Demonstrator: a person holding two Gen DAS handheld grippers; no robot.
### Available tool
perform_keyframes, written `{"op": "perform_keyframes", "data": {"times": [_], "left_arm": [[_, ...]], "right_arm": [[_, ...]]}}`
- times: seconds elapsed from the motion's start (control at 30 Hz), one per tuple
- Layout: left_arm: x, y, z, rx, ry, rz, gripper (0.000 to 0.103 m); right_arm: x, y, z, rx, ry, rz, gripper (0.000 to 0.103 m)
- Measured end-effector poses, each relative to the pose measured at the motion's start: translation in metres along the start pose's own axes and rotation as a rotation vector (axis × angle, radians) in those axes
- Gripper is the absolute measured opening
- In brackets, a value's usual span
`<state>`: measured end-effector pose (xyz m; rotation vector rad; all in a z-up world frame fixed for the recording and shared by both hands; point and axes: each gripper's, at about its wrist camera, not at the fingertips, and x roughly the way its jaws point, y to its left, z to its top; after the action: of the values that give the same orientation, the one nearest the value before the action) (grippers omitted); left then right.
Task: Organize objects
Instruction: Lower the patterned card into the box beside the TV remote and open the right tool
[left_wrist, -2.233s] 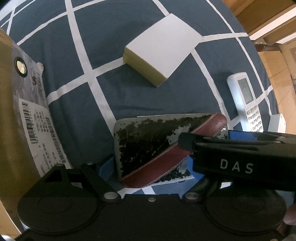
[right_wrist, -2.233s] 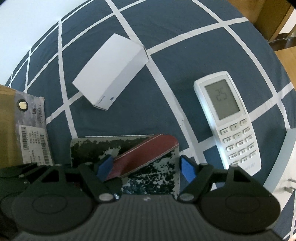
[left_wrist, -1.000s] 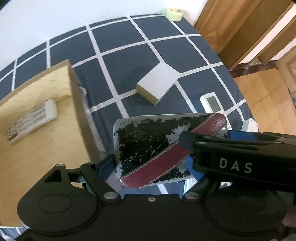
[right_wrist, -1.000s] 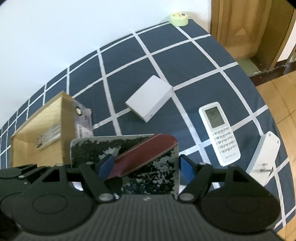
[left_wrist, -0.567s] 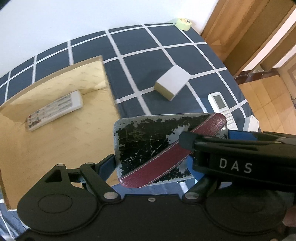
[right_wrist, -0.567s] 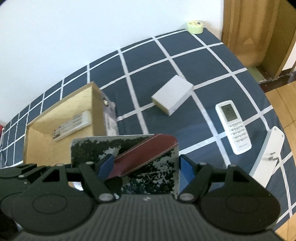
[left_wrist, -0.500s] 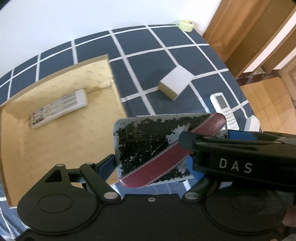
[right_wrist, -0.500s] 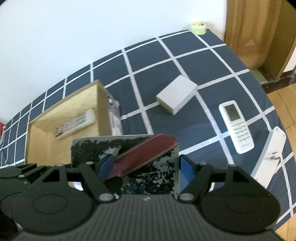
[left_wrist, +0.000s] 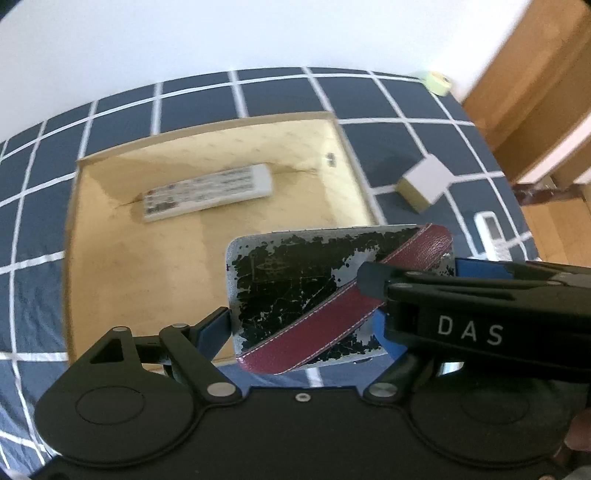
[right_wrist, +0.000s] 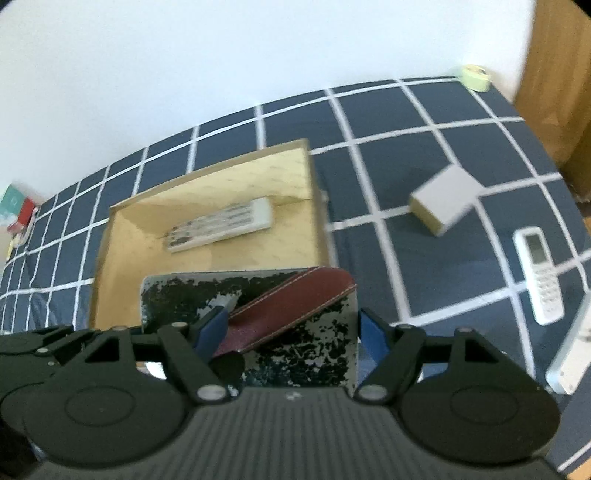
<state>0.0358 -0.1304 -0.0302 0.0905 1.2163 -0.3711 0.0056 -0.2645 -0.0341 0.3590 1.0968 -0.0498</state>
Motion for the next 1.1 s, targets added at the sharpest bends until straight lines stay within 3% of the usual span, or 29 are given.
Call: {"op": "perform_keyframes", "data": {"times": [0.47,1.1], "left_arm": [[0.020,0.076,0.004,-0.127,0.026,0.045,0.082],[0.114,0.125,0.050,-0.177,0.160,0.026,0.082]], "right_arm": [[0.058,0.060,0.030,-0.105,0.081,0.052,0.076],[0.168,0.059,0.073,-0.089,0.222,0.037,0.076]]}}
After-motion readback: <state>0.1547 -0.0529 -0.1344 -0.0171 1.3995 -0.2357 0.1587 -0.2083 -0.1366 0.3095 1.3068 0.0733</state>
